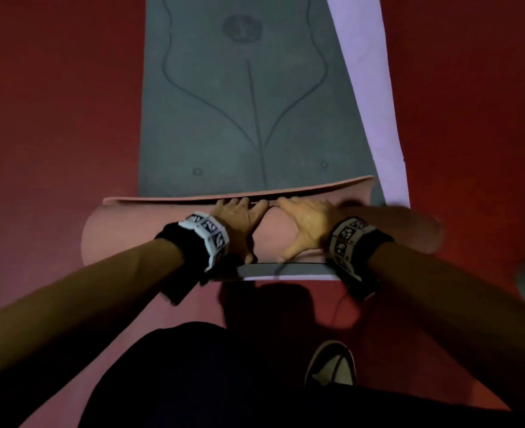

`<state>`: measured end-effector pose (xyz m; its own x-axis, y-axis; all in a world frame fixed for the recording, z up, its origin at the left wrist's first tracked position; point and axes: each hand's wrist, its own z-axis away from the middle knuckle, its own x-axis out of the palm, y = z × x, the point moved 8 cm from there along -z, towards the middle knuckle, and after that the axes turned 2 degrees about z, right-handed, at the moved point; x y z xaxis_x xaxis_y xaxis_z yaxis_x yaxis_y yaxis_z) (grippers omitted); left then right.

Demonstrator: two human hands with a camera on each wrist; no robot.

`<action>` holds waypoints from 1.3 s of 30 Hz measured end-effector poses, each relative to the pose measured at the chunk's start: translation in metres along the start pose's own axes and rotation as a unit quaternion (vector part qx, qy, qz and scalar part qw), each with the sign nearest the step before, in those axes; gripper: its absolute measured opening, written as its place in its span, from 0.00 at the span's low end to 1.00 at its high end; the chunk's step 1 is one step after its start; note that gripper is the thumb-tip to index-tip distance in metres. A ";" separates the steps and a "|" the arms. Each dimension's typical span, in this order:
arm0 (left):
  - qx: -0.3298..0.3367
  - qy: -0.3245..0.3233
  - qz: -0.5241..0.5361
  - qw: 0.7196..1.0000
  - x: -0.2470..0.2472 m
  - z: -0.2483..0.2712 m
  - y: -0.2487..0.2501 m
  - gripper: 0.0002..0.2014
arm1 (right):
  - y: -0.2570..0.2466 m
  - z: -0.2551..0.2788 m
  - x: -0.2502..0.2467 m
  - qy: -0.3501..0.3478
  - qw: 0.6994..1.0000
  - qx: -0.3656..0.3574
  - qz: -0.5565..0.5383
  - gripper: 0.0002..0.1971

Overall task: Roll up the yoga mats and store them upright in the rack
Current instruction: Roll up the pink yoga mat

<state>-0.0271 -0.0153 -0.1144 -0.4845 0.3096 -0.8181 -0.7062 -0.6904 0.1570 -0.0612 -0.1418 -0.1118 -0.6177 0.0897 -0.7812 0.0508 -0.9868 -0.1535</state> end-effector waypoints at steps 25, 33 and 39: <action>0.004 0.092 -0.092 0.992 0.012 0.004 -0.002 0.60 | 0.013 -0.042 -0.023 0.077 0.997 0.014 0.023 0.18; 0.021 0.093 -0.050 0.994 0.002 0.006 0.000 0.60 | 0.002 -0.026 -0.023 0.099 0.993 0.029 0.050 0.17; 0.001 0.048 -0.042 0.998 0.009 0.005 -0.008 0.66 | -0.016 -0.005 -0.026 0.110 0.989 0.014 0.099 0.22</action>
<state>-0.0280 -0.0037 -0.1201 -0.3727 0.3022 -0.8774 -0.7435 -0.6630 0.0875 -0.0419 -0.1279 -0.0923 -0.4118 -0.0824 -0.9076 0.1302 -0.9910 0.0309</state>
